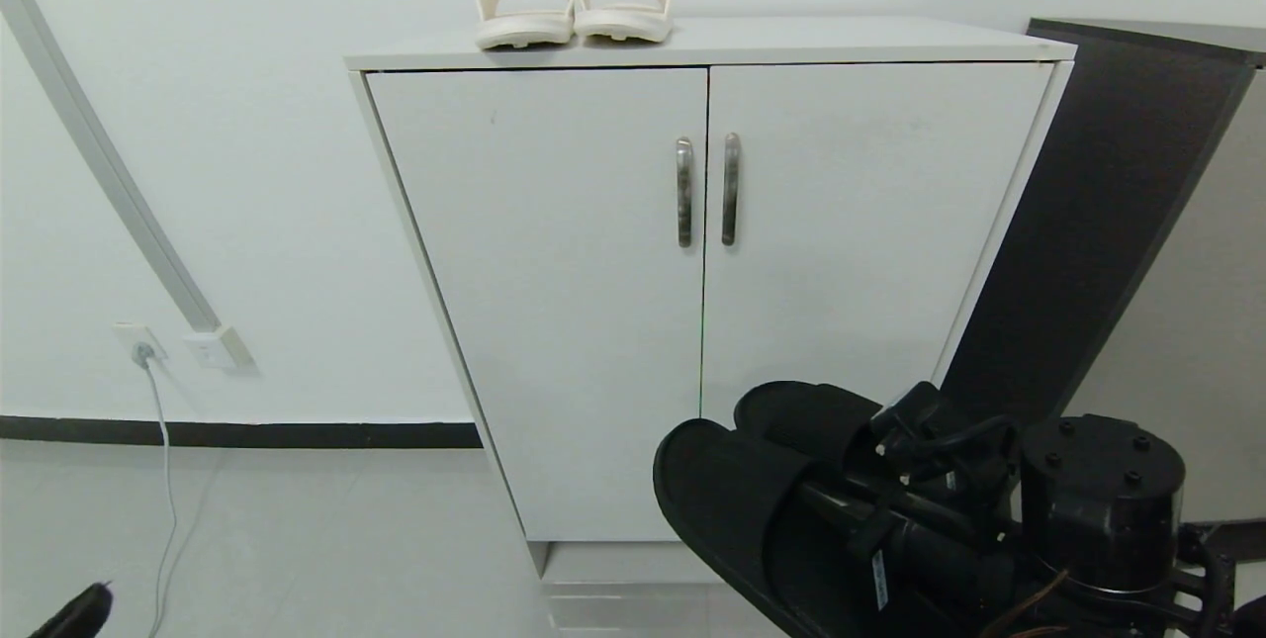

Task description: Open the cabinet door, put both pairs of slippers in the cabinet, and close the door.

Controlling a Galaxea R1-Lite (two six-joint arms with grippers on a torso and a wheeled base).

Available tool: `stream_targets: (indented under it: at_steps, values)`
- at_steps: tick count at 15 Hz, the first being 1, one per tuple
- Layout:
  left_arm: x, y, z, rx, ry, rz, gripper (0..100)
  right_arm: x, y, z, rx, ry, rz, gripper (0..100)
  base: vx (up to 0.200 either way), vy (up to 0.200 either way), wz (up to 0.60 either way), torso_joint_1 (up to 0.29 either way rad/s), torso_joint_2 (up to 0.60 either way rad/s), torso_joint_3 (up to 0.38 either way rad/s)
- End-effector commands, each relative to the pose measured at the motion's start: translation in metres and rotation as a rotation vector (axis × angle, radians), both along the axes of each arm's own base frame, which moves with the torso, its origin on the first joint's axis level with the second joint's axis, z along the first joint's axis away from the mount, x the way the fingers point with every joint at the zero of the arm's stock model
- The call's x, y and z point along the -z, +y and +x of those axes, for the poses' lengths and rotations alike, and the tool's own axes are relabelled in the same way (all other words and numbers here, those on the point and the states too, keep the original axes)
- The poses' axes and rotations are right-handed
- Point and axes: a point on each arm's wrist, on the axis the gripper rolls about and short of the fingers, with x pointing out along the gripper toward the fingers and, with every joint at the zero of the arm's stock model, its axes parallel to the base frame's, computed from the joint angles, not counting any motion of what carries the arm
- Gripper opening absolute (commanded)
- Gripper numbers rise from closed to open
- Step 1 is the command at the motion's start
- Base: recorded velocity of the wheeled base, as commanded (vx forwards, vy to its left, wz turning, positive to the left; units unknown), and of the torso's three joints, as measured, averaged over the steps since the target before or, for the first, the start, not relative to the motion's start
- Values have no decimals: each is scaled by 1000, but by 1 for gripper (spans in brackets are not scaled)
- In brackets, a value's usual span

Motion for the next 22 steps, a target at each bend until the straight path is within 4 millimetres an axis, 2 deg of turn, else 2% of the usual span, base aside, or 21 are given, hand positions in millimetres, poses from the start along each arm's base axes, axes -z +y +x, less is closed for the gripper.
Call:
stream_targets:
  at_steps: [1,5,7,11,15,18,20,22]
  values:
    - [-11,-3,41,90,116,-5,100,4,1,1,0,10,-9,0,0,0,0,0,0,0]
    - [-24,-15,103,273,153,-19,100,4,4,-3,-17,13,-9,0,0,0,0,0,0,0]
    - [-29,-34,129,383,153,-24,100,4,4,-3,-14,11,-8,0,0,0,0,0,0,0]
    - [-45,-70,166,519,165,-45,100,2,3,-3,-10,9,-3,0,0,0,0,0,0,0]
    - [-52,-112,188,670,147,-235,100,2,3,-3,-11,11,-1,0,0,0,0,0,0,0]
    - [-53,-142,208,749,111,-274,100,2,3,-3,-13,10,-2,0,0,0,0,0,0,0]
    - [-55,-154,214,768,121,-291,100,3,3,-3,-14,13,-3,0,0,0,0,0,0,0]
    - [-67,-166,223,790,102,-300,100,4,3,-4,-16,17,-4,0,0,0,0,0,0,0]
